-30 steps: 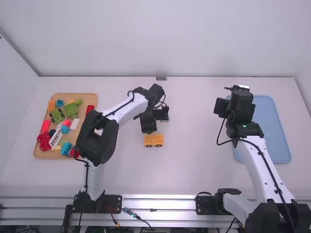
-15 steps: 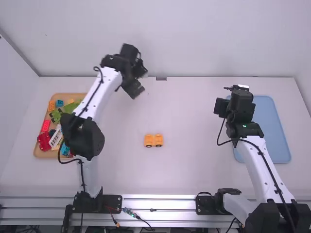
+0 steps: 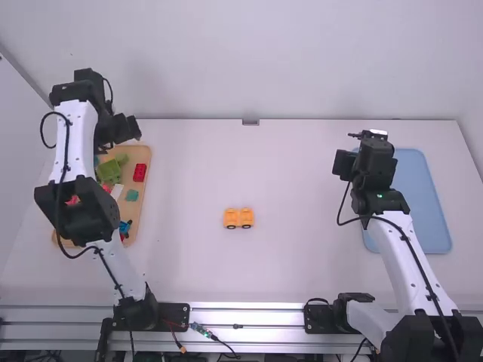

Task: Assemble lego blocks to make yellow taxi

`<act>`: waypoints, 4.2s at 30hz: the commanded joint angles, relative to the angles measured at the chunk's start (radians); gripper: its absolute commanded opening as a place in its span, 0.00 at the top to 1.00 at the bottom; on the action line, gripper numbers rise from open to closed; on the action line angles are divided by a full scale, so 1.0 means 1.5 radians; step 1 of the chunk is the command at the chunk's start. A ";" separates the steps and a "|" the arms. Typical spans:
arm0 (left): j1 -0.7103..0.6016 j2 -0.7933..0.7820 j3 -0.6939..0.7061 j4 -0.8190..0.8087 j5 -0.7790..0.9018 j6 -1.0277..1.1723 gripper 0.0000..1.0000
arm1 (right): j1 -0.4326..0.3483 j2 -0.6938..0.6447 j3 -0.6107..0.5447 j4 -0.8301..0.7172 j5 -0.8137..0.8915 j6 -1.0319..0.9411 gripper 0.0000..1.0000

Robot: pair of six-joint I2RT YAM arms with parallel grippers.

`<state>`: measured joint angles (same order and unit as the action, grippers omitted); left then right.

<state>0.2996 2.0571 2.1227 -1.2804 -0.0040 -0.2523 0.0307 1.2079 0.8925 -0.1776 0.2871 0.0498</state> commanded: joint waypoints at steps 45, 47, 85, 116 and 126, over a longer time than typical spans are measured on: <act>0.168 -0.246 -0.604 0.293 -0.142 -0.481 0.01 | 0.002 0.000 0.016 0.009 -0.002 0.004 0.01; 0.168 -0.259 -0.628 0.314 -0.142 -0.477 0.01 | 0.002 0.000 0.017 0.009 -0.001 0.004 0.01; 0.302 -0.285 -0.744 0.466 -0.058 -0.345 0.01 | 0.002 0.000 0.016 0.008 -0.021 0.001 0.01; 0.347 -0.285 -0.813 0.593 -0.064 -0.303 0.00 | 0.002 0.000 0.016 0.008 -0.022 0.002 0.02; 0.351 -0.285 -0.796 0.635 -0.044 -0.288 0.01 | 0.001 0.000 0.016 0.008 -0.021 0.001 0.01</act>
<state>0.8154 1.6196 0.9096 -0.3210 -0.0776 -0.7013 0.0307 1.2079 0.8925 -0.1646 0.2523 0.0502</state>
